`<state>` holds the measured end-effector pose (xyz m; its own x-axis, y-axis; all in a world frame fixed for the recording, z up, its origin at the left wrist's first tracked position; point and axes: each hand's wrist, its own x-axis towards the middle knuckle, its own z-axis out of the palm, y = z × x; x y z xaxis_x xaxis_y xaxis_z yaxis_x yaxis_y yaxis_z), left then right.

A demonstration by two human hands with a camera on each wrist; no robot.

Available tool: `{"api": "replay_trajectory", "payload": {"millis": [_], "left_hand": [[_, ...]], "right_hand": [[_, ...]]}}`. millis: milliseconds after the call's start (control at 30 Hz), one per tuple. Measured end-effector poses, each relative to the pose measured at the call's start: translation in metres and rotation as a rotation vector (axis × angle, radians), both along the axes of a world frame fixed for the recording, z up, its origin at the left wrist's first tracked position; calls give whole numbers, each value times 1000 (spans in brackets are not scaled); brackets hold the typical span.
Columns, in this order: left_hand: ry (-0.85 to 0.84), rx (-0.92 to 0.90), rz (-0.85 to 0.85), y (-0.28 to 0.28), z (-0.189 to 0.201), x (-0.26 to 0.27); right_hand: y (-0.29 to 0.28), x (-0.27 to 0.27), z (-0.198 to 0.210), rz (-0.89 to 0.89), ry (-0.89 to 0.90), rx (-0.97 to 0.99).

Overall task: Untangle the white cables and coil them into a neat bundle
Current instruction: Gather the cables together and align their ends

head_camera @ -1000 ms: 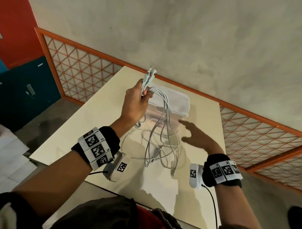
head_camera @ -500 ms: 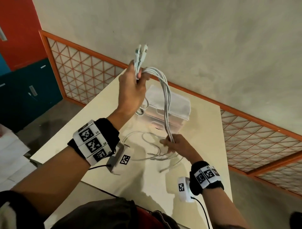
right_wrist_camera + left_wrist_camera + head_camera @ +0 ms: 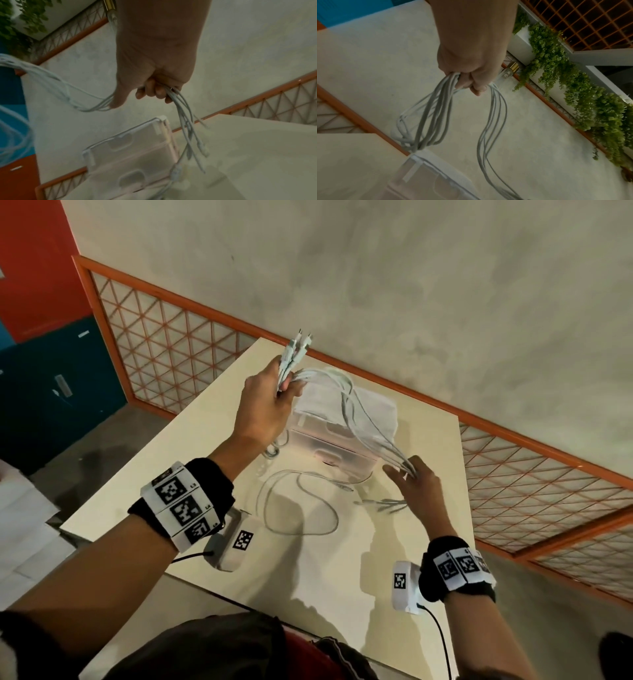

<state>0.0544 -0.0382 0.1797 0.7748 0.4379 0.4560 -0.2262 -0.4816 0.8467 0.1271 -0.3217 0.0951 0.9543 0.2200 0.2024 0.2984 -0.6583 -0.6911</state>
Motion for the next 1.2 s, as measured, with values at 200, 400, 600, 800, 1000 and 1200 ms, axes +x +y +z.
{"api": "replay_trajectory", "payload": {"millis": [200, 400, 600, 800, 1000, 1200], "left_hand": [[369, 367, -274, 13, -16, -10], [728, 563, -603, 17, -63, -15], [969, 673, -681, 14, -84, -19], [1068, 596, -722, 16, -92, -20], [1067, 540, -711, 17, -101, -17], [1124, 407, -795, 19, -95, -7]], "right_hand": [[-25, -15, -19, 16, 321, -180], [-30, -36, -77, -7, 615, -481], [-21, -24, -96, 103, 526, -684], [14, 8, -95, 73, 357, -384], [39, 46, -112, 163, 406, -561], [38, 51, -109, -9, 405, -556]]}}
